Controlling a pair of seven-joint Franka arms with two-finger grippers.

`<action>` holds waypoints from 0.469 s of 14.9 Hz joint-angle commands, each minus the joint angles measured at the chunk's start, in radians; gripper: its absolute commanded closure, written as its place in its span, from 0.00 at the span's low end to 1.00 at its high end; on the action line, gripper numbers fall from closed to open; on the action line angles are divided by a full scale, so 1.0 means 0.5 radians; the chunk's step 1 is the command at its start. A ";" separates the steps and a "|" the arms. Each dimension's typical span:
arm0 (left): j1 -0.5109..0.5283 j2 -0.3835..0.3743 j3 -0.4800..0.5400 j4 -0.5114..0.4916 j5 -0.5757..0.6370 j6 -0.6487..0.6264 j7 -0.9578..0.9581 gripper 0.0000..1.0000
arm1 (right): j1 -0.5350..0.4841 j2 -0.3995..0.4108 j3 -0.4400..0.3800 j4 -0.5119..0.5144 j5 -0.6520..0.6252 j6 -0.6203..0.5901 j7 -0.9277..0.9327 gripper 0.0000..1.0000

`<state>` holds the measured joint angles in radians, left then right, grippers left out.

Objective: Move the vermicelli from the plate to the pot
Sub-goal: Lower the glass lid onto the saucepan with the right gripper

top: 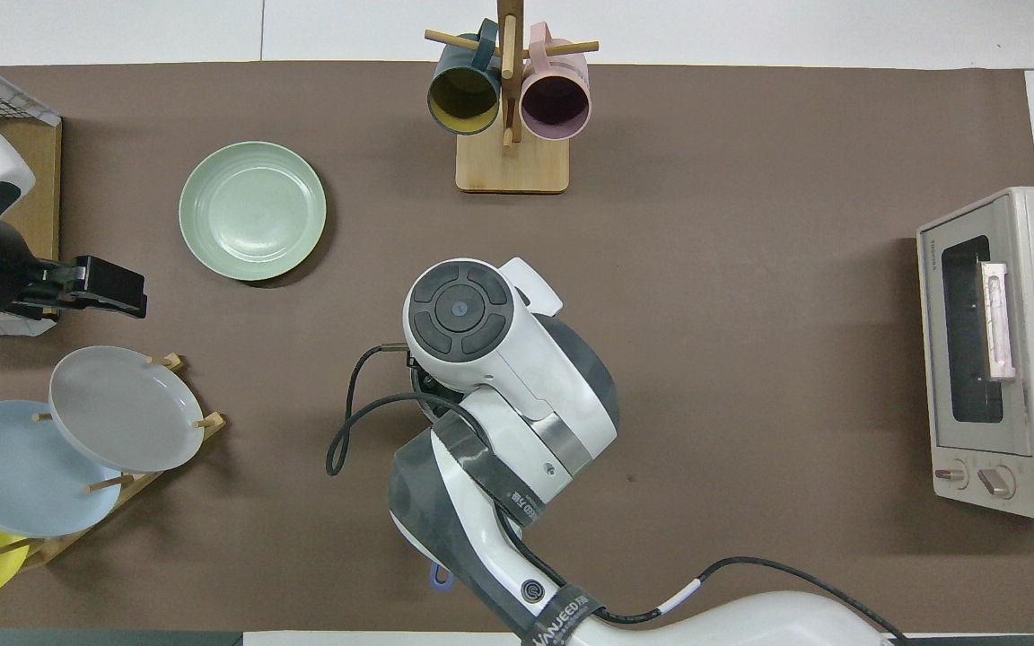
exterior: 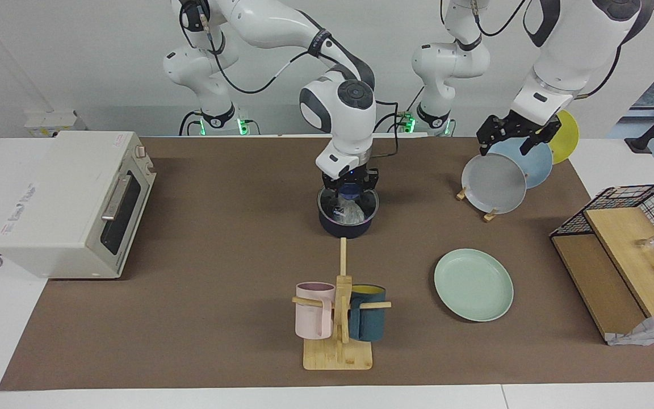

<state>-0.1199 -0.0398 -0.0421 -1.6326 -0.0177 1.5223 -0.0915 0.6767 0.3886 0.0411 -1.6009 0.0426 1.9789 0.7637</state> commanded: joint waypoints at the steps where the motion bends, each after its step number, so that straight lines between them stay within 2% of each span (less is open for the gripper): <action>1: 0.034 -0.055 -0.032 -0.073 0.039 0.033 0.014 0.00 | -0.010 -0.019 0.010 -0.032 0.034 0.015 0.031 0.54; 7: 0.031 -0.061 -0.029 -0.067 0.032 0.027 0.017 0.00 | -0.013 -0.019 0.010 -0.032 0.007 -0.037 0.019 0.54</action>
<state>-0.1199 -0.0409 -0.0434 -1.6349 -0.0177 1.5223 -0.0915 0.6768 0.3888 0.0411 -1.6039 0.0427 1.9680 0.7637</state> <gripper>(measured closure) 0.000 0.339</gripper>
